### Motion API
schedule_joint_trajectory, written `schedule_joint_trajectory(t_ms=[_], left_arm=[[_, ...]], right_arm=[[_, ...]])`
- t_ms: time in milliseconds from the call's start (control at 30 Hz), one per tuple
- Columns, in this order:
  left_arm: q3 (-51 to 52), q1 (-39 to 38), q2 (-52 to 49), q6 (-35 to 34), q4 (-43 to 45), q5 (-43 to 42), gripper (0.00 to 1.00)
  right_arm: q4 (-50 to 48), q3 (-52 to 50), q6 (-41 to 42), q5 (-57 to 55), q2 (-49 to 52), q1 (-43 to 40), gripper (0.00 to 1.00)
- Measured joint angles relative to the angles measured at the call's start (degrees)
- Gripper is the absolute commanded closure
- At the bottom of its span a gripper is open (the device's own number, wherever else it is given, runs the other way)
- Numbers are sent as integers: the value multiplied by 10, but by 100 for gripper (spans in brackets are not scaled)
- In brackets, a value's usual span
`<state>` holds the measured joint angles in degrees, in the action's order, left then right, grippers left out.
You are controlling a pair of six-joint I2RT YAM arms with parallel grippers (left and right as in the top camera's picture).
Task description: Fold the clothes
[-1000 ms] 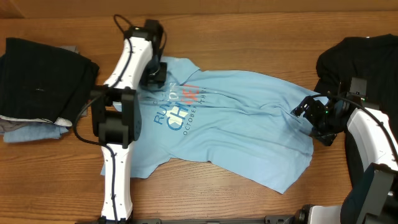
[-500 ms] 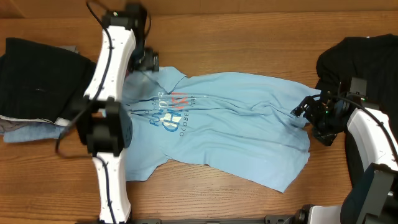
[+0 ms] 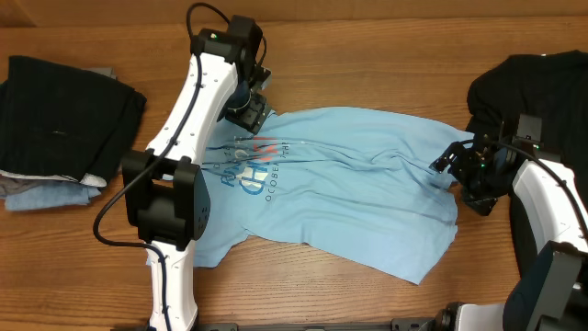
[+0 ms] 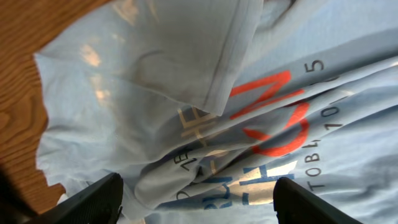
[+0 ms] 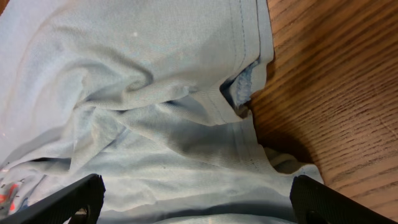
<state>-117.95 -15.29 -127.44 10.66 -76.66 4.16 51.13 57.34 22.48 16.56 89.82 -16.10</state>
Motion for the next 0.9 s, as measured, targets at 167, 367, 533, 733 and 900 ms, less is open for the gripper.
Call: schedule_joint_trajectory(t_ms=[167, 367, 533, 733, 900], left_arm=[[29, 0, 0, 16, 47, 2, 25], [72, -7, 0, 31, 108, 4, 26], [99, -25, 0, 33, 154, 4, 26], [99, -27, 0, 33, 158, 4, 27], [99, -27, 0, 33, 169, -1, 28]], right_arm=[[0, 0, 0, 0, 0, 0, 0], [0, 0, 0, 0, 0, 0, 0], [0, 0, 0, 0, 0, 0, 0], [0, 0, 0, 0, 0, 0, 0], [0, 0, 0, 0, 0, 0, 0]])
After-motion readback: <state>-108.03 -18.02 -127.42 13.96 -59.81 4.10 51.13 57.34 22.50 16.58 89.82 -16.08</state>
